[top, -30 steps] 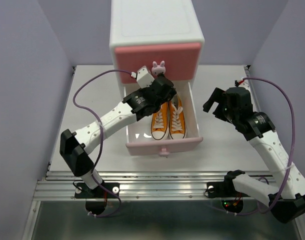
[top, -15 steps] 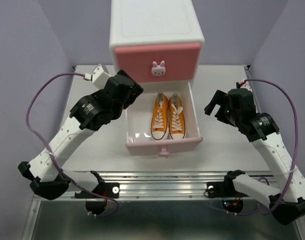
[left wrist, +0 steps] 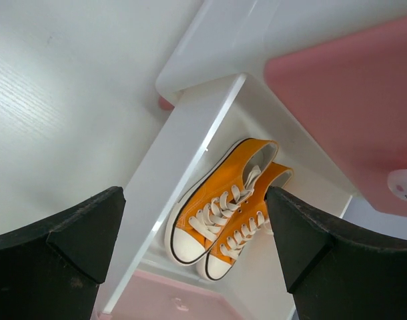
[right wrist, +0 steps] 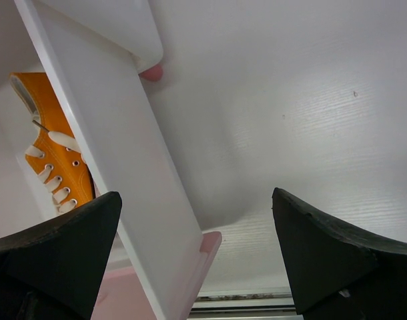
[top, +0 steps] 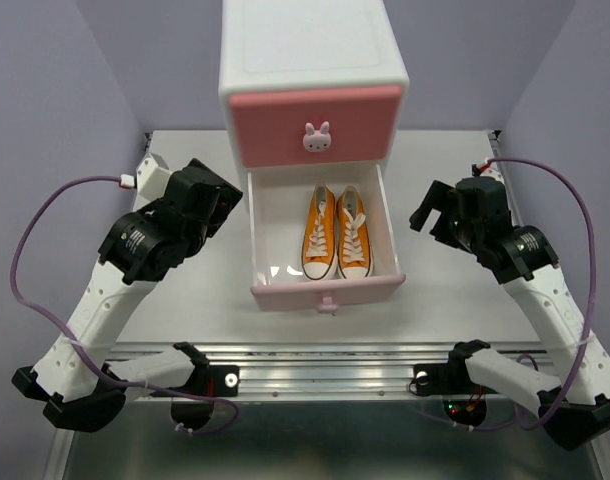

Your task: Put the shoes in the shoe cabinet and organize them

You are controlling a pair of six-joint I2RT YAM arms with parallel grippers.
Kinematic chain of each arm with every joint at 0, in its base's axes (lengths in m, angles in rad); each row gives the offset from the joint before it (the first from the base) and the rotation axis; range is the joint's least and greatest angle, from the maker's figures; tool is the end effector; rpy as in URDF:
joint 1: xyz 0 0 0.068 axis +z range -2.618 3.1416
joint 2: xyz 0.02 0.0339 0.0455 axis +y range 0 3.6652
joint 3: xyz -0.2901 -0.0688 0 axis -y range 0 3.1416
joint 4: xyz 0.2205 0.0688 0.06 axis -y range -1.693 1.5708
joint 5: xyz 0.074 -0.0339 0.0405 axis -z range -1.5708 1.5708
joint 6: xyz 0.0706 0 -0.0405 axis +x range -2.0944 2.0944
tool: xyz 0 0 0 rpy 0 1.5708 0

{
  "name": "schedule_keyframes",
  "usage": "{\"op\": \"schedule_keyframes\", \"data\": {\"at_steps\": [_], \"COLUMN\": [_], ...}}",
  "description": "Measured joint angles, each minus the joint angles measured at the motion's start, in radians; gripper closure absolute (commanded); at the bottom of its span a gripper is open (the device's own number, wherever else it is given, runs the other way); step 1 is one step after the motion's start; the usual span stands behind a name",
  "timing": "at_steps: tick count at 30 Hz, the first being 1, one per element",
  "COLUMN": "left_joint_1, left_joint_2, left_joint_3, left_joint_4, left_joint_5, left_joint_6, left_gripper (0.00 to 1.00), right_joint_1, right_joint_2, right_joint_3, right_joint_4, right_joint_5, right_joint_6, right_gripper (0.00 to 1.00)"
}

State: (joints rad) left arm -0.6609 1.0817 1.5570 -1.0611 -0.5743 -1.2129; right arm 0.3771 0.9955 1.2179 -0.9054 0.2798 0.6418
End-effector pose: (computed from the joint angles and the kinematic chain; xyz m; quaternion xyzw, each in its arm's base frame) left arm 0.1525 -0.0700 0.4502 -0.3591 0.7766 -0.2176 0.4697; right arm 0.1690 0.0460 0.3745 0.1774 0.8785 0.0975 0.4327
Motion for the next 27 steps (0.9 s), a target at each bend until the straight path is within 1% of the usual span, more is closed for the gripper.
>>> {"op": "schedule_keyframes", "data": {"at_steps": [4, 6, 9, 11, 13, 16, 19, 23, 27], "left_joint_1": [0.023, 0.030, 0.042, 0.052, 0.076, 0.124, 0.161, 0.199, 0.239], "left_joint_2": [0.002, 0.019, 0.080, 0.115, 0.135, 0.163, 0.186, 0.208, 0.217], "left_joint_3": [-0.001, 0.027, 0.121, 0.161, 0.170, 0.187, 0.225, 0.323, 0.401], "left_joint_4": [0.013, 0.005, -0.006, -0.005, -0.007, -0.021, -0.034, -0.027, -0.002], "left_joint_5": [0.025, 0.029, 0.040, 0.055, 0.084, 0.116, 0.128, 0.128, 0.129], "left_joint_6": [0.026, 0.056, 0.106, 0.142, 0.175, 0.210, 0.250, 0.302, 0.343], "left_gripper": [0.01, 0.01, 0.01, 0.01, 0.01, 0.01, 0.01, 0.01, 0.01], "right_joint_1": [0.000, 0.000, 0.000, 0.000, 0.000, 0.000, 0.000, 0.000, 0.000], "right_joint_2": [-0.025, -0.036, -0.018, 0.018, 0.057, 0.094, 0.099, 0.099, 0.102], "right_joint_3": [0.003, 0.030, 0.159, 0.315, 0.454, 0.568, 0.584, 0.570, 0.550], "right_joint_4": [-0.002, -0.011, -0.055, -0.090, -0.108, -0.135, -0.165, -0.219, -0.244], "right_joint_5": [-0.038, -0.078, -0.142, -0.192, -0.261, -0.355, -0.447, -0.534, -0.591], "right_joint_6": [-0.035, -0.069, -0.151, -0.214, -0.283, -0.324, -0.334, -0.340, -0.362], "right_gripper": [0.00, 0.00, 0.00, 0.00, 0.00, 0.00, 0.00, 0.00, 0.00]}}
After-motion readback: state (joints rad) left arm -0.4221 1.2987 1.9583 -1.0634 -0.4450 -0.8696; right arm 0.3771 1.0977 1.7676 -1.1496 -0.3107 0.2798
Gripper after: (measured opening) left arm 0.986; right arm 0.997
